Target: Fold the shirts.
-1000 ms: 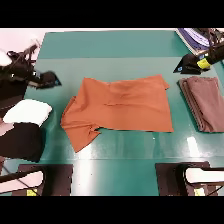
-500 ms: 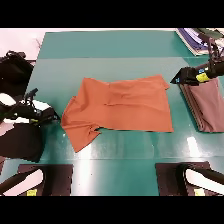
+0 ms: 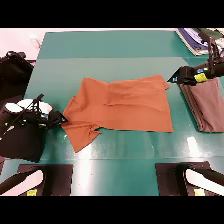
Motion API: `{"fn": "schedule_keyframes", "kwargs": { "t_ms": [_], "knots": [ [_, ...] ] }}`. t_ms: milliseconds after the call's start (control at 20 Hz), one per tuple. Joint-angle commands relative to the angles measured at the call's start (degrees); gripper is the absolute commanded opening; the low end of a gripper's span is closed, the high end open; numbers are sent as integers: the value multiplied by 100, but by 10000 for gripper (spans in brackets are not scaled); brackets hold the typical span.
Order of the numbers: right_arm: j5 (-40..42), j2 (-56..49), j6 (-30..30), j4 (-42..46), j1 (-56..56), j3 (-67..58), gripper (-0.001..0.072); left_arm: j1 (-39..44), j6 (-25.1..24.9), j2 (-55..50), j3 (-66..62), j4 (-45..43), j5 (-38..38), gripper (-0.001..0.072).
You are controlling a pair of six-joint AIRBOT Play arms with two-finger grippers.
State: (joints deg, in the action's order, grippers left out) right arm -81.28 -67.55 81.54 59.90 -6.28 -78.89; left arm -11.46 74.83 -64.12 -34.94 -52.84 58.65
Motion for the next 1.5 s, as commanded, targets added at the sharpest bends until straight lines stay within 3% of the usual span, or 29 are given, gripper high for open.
{"fn": "schedule_keyframes", "kwargs": {
  "t_ms": [0,50,100,350,450,650,800,950,1050,1150,1200,1450],
  "knots": [
    [-66,4,-4,33,-2,7,431,402,90,-2,26,127,-356,318],
    [-170,4,-20,24,-61,7,431,404,140,2,-15,149,-352,106],
    [-319,4,-61,26,-181,7,431,402,140,2,-105,133,-308,25],
    [-704,407,-81,841,-1423,1316,437,404,61,92,-903,13,295,24],
    [-682,540,-81,844,-2181,2415,527,404,2,129,-1049,17,291,24],
    [-210,214,-417,-162,-3235,4262,521,404,4,151,-1054,39,289,24],
    [603,-76,-612,-879,-3062,4857,460,404,11,151,-1054,39,297,24],
    [1259,-306,-621,-1279,-2437,4883,449,404,11,151,-1054,48,295,24],
    [1377,-474,-619,-1279,-1982,4653,328,404,13,151,-1054,55,295,24],
    [1364,-557,-627,-1272,-1563,4356,82,404,35,162,-1056,61,306,24],
    [1261,-511,-710,-1259,-1386,4151,20,404,44,229,-1099,55,380,24],
    [514,852,-710,-1187,-1290,2223,19,402,413,1432,-2649,35,540,23]
  ]
}}
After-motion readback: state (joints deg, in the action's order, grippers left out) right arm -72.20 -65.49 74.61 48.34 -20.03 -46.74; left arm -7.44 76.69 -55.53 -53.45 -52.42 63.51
